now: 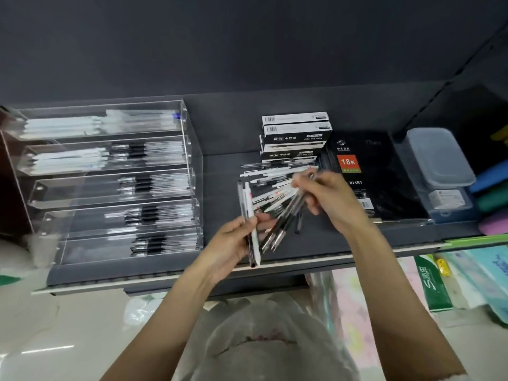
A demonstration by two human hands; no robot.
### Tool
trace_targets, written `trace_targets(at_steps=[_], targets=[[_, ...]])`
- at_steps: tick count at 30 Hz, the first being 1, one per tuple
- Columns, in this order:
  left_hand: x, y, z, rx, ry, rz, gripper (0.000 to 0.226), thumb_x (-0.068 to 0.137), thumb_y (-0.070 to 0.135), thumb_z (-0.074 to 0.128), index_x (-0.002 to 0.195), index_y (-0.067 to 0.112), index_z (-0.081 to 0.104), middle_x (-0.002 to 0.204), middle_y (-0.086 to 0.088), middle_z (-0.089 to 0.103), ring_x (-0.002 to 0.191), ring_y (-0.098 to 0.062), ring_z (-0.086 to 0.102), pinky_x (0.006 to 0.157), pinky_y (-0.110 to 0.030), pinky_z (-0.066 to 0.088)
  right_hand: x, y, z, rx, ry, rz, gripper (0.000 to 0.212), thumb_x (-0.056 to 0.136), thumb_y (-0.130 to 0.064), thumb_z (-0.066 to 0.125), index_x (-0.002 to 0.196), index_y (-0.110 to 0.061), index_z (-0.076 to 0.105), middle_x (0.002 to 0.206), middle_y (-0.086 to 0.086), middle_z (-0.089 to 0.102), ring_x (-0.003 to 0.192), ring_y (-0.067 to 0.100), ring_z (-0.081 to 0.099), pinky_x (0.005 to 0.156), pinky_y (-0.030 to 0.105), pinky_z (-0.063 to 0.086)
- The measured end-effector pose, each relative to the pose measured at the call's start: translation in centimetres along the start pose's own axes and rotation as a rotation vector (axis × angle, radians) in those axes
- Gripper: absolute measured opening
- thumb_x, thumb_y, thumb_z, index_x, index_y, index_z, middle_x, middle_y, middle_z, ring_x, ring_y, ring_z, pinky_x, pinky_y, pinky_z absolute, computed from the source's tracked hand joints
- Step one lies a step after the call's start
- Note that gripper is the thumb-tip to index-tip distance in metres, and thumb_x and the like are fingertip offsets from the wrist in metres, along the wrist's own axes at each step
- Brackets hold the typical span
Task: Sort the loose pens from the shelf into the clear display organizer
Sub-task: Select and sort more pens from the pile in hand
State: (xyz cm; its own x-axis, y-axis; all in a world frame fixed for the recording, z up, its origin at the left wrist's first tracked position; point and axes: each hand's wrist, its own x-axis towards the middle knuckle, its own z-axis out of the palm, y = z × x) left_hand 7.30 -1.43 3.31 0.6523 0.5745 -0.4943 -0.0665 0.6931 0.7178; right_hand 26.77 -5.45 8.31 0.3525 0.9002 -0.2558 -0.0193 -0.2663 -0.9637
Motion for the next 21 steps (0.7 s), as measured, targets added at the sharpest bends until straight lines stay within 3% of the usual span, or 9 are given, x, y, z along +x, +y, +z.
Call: trace_targets(at_steps=[3,6,9,11,14,17,21], targets=[[-0.4,0.5,-1.8,-0.286,0.077,0.089,0.025,0.097,0.010,0.040,0.108,0.001,0.061,0.111,-0.014,0.069,0.102,-0.030,0.067,0.081,-0.038,0.058,-1.5,-0.4,2.0,0.384,0.326,-0.113,0.013,0.085,-0.020,0.062,0.074,-0.012,0.062,0.065,-0.002,0.055,0.046,0.006,0.047,0.043,0.018,0.041],[-1.1,1.0,-1.8,-0.413,0.058,0.142,0.026,0.097,0.007,0.039,0.115,0.001,0.057,0.112,-0.014,0.069,0.101,-0.028,0.068,0.078,-0.037,0.058,-2.8,0.9,6.8,0.462,0.403,-0.159,0.009,0.081,-0.013,0.064,0.077,-0.009,0.057,0.062,-0.004,0.056,0.053,0.007,0.054,0.053,0.020,0.050],[-1.6,1.2,-1.8,-0.527,0.081,0.187,0.021,0.096,0.002,0.040,0.107,0.002,0.058,0.102,-0.013,0.071,0.093,-0.025,0.070,0.073,-0.034,0.059,-3.5,2.6,11.2,0.423,0.461,-0.142,0.012,0.085,-0.005,0.064,0.078,-0.007,0.055,0.066,0.002,0.058,0.056,0.011,0.058,0.058,0.024,0.052],[-1.8,1.2,-2.2,-0.549,0.097,0.210,0.019,0.096,0.002,0.040,0.108,-0.001,0.055,0.106,-0.013,0.071,0.090,-0.021,0.070,0.074,-0.031,0.058,-4.0,3.3,13.1,0.298,0.480,-0.192,0.014,0.087,-0.005,0.064,0.078,-0.007,0.054,0.062,-0.004,0.060,0.055,0.010,0.058,0.059,0.022,0.050],[-2.1,1.1,-2.8,-0.618,0.120,0.246,0.032,0.098,0.004,0.037,0.128,-0.004,0.047,0.121,-0.013,0.065,0.105,-0.021,0.066,0.083,-0.032,0.056,-4.5,4.2,15.0,0.115,0.485,-0.257,0.015,0.090,-0.007,0.061,0.081,-0.006,0.050,0.066,-0.009,0.059,0.060,0.005,0.057,0.064,0.016,0.045],[-2.6,1.3,-3.2,-0.659,0.097,0.254,0.031,0.099,0.006,0.036,0.127,0.007,0.049,0.119,-0.008,0.067,0.110,-0.021,0.064,0.092,-0.036,0.052,-4.9,5.3,16.4,0.028,0.461,-0.230,0.017,0.094,-0.018,0.056,0.082,-0.009,0.046,0.074,-0.004,0.051,0.065,0.006,0.049,0.064,0.016,0.041],[-3.1,1.3,-3.3,-0.575,0.119,0.228,0.026,0.098,0.004,0.041,0.120,0.009,0.055,0.110,-0.008,0.069,0.102,-0.017,0.067,0.083,-0.030,0.057,-5.5,5.7,16.6,-0.063,0.372,-0.203,0.018,0.095,-0.017,0.054,0.081,-0.017,0.044,0.071,-0.007,0.049,0.062,0.001,0.045,0.060,0.018,0.040]])
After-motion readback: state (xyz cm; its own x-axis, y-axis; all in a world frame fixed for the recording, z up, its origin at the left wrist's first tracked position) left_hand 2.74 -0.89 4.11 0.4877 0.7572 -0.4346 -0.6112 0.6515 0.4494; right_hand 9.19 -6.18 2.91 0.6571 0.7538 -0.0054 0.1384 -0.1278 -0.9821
